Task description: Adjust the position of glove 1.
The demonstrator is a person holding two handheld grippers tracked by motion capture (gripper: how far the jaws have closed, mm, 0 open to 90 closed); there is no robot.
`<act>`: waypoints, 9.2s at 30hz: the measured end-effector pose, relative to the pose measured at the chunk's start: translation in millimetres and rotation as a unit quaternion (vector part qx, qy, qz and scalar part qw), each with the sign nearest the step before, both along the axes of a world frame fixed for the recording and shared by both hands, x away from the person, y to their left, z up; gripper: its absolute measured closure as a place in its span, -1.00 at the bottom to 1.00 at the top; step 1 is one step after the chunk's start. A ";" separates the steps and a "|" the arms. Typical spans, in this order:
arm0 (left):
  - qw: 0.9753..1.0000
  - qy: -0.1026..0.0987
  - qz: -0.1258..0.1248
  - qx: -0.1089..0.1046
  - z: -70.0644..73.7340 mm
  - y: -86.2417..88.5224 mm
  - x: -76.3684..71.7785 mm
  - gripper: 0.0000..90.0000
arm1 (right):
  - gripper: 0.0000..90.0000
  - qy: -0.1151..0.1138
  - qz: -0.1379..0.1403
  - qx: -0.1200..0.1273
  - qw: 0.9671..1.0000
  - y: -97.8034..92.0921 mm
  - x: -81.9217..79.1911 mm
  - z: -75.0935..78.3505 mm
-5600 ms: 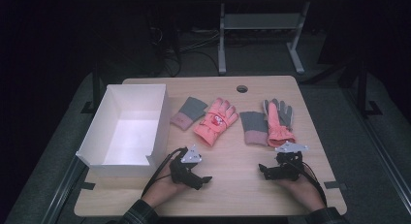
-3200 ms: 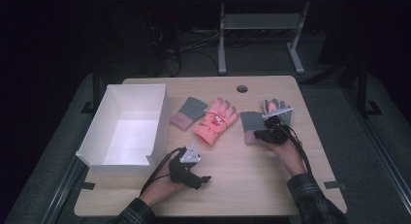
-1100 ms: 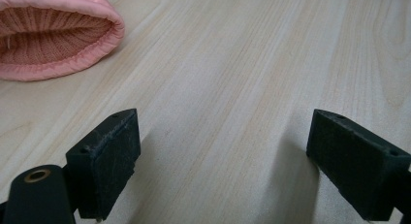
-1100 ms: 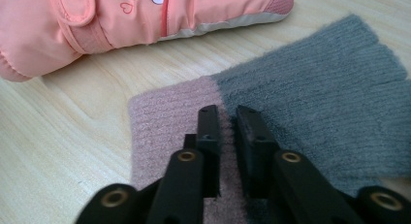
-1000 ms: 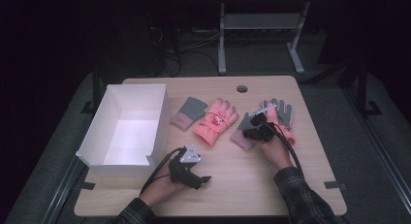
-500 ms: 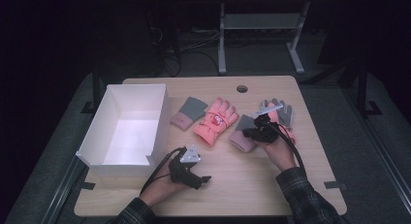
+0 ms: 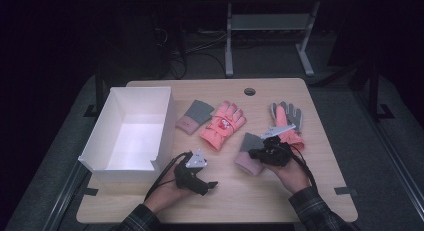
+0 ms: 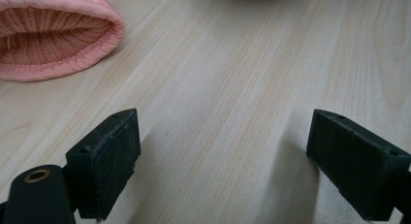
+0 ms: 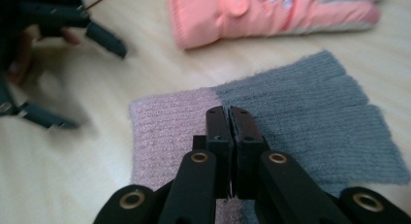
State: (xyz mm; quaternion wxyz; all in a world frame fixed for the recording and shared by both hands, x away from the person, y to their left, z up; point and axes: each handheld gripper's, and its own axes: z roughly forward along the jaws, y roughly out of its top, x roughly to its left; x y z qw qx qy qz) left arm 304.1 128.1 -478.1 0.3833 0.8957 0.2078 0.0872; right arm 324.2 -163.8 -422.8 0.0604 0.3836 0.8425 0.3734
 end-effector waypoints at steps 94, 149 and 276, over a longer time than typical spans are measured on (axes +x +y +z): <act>0.999 0.022 0.020 0.016 25.1 -9.8 6.0 -0.72 | -0.91 -0.061 -0.122 -0.053 0.989 -122.7 -41.2 -60.3; 0.957 0.015 0.278 0.078 50.0 -11.0 201.5 0.31 | -0.93 -0.059 -0.121 -0.054 0.989 -123.8 -41.6 -60.4; 0.992 0.114 -0.044 0.016 36.3 -68.2 31.8 0.34 | -0.93 -0.058 -0.121 -0.053 0.990 -123.9 -42.0 -60.4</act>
